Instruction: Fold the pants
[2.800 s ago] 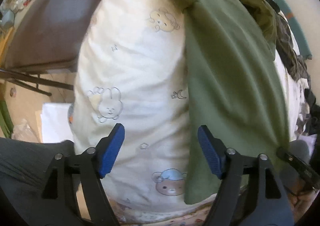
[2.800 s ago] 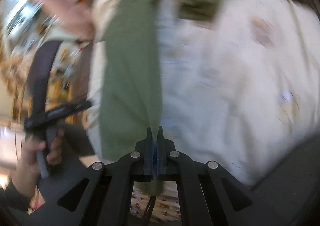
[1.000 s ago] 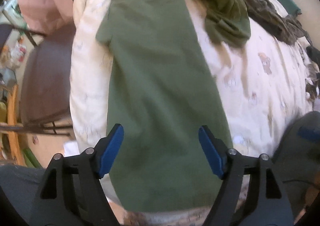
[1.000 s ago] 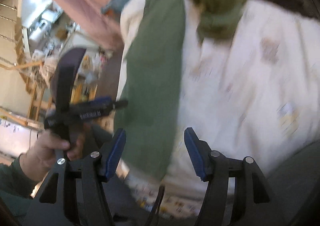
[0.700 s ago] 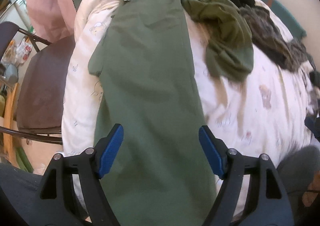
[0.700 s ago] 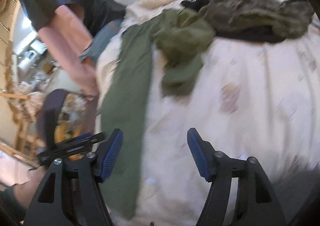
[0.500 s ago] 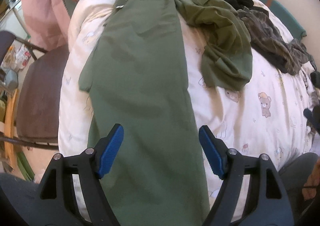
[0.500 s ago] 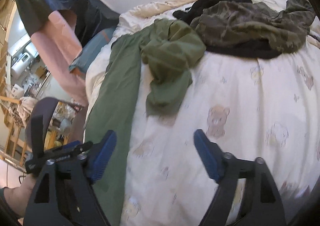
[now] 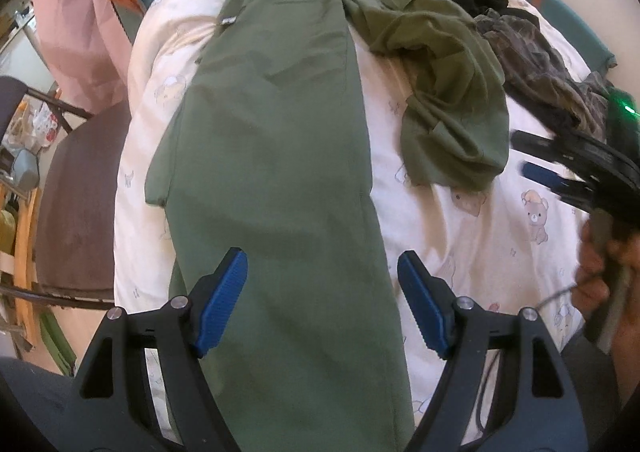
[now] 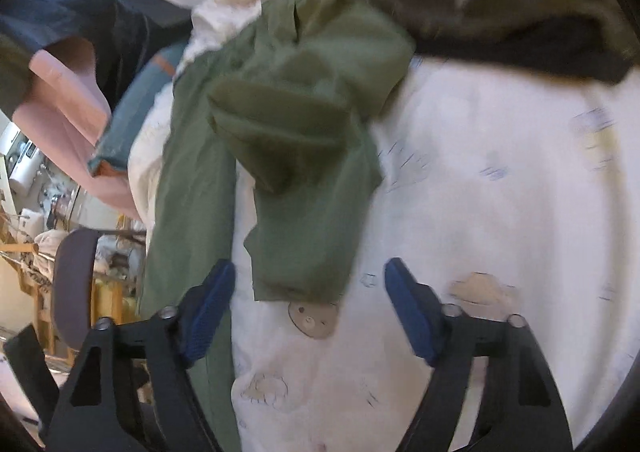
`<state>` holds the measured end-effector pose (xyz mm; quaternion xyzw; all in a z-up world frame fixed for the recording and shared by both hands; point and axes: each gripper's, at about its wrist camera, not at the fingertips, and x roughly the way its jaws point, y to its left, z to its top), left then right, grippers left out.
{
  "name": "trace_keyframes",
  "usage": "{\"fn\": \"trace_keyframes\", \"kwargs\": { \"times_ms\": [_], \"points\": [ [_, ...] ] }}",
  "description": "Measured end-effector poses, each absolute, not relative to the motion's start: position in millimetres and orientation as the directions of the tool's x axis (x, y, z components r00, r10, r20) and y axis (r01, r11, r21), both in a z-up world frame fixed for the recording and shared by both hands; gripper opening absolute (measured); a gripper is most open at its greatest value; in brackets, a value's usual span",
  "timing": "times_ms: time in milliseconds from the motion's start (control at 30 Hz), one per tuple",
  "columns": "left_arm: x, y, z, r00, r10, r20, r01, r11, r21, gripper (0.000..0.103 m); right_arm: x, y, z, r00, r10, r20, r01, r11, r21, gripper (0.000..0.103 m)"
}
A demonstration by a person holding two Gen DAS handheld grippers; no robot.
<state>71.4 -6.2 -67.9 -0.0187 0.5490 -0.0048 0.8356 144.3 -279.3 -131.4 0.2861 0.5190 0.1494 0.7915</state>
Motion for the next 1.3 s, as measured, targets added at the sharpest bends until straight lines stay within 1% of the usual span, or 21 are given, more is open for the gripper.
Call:
{"fn": "trace_keyframes", "kwargs": {
  "times_ms": [33, 67, 100, 133, 167, 200, 333, 400, 500, 567, 633, 700, 767, 867, 933, 967, 1000, 1100, 1200, 1233, 1300],
  "points": [
    [70, -5, -70, 0.388, -0.029, -0.921, -0.015, 0.999, -0.037, 0.075, 150, -273, -138, 0.397, 0.542, -0.741, 0.059, 0.79, 0.61, 0.063],
    [70, -5, -73, 0.38, -0.029, -0.925, -0.017, 0.999, -0.038, 0.075, 153, -267, -142, 0.385, 0.538, -0.75, 0.057, 0.797, 0.601, 0.055],
    [69, -4, -76, 0.374, -0.028, -0.927, -0.019, 0.999, -0.038, 0.075, 156, -261, -145, 0.38, 0.521, -0.764, 0.05, 0.813, 0.579, 0.04],
    [69, -4, -78, 0.369, -0.025, -0.929, -0.02, 0.999, -0.035, 0.075, 157, -257, -145, 0.388, 0.495, -0.777, 0.039, 0.834, 0.551, 0.032],
    [69, -4, -80, 0.365, -0.021, -0.931, -0.023, 0.999, -0.032, 0.075, 157, -253, -142, 0.399, 0.478, -0.782, 0.016, 0.85, 0.527, 0.02],
    [69, -4, -82, 0.362, -0.02, -0.932, -0.026, 0.999, -0.031, 0.075, 156, -252, -138, 0.408, 0.469, -0.783, -0.003, 0.859, 0.513, 0.001],
    [70, -2, -82, 0.36, -0.051, -0.932, -0.045, 0.996, -0.072, 0.075, 128, -257, -78, 0.524, 0.464, -0.714, -0.099, 0.866, 0.489, 0.0],
    [70, -3, -80, 0.37, -0.063, -0.927, -0.042, 0.996, -0.084, 0.075, 103, -261, -38, 0.58, 0.494, -0.648, -0.168, 0.851, 0.498, 0.0],
    [69, -7, -80, 0.372, -0.079, -0.925, -0.032, 0.995, -0.098, 0.075, 76, -264, 8, 0.597, 0.543, -0.591, -0.239, 0.823, 0.514, 0.0],
    [66, -7, -80, 0.374, -0.099, -0.922, -0.033, 0.992, -0.12, 0.075, 59, -258, 42, 0.614, 0.552, -0.563, -0.313, 0.826, 0.468, 0.0],
    [62, -8, -80, 0.377, -0.11, -0.92, -0.029, 0.991, -0.13, 0.075, 48, -244, 64, 0.583, 0.558, -0.59, -0.391, 0.83, 0.399, 0.0],
    [60, -8, -81, 0.374, -0.112, -0.921, -0.027, 0.991, -0.132, 0.075, 48, -228, 56, 0.459, 0.601, -0.655, -0.433, 0.795, 0.426, 0.0],
    [58, -5, -82, 0.37, -0.114, -0.922, -0.034, 0.99, -0.136, 0.075, 43, -207, 28, 0.36, 0.58, -0.731, -0.44, 0.796, 0.415, 0.002],
    [56, 3, -85, 0.365, -0.108, -0.925, -0.054, 0.989, -0.137, 0.075, 37, -192, -36, 0.217, 0.551, -0.806, -0.364, 0.812, 0.456, 0.011],
    [55, 9, -90, 0.348, -0.104, -0.932, -0.067, 0.988, -0.136, 0.075, 33, -195, -69, 0.147, 0.585, -0.798, -0.32, 0.791, 0.521, 0.03],
    [55, 11, -92, 0.336, -0.112, -0.935, -0.077, 0.986, -0.146, 0.075, 32, -200, -82, 0.122, 0.589, -0.799, -0.277, 0.793, 0.543, 0.05],
    [54, 13, -93, 0.331, -0.122, -0.936, -0.08, 0.984, -0.157, 0.075, 30, -210, -88, 0.122, 0.587, -0.8, -0.229, 0.801, 0.553, 0.056],
    [51, 11, -94, 0.331, -0.146, -0.932, -0.08, 0.98, -0.182, 0.075, 26, -260, -71, 0.257, 0.603, -0.755, -0.124, 0.796, 0.593, 0.056],
    [48, 0, -96, 0.321, -0.183, -0.929, -0.059, 0.976, -0.212, 0.075, 19, -316, -48, 0.397, 0.538, -0.744, -0.011, 0.813, 0.582, 0.056],
    [47, -4, -97, 0.318, -0.197, -0.927, -0.047, 0.974, -0.224, 0.075, 16, -333, -42, 0.421, 0.5, -0.756, 0.025, 0.827, 0.561, 0.056],
    [43, -11, -98, 0.316, -0.216, -0.924, -0.022, 0.972, -0.235, 0.075, 13, -346, -44, 0.389, 0.434, -0.813, 0.072, 0.865, 0.496, 0.056]
  ]
}}
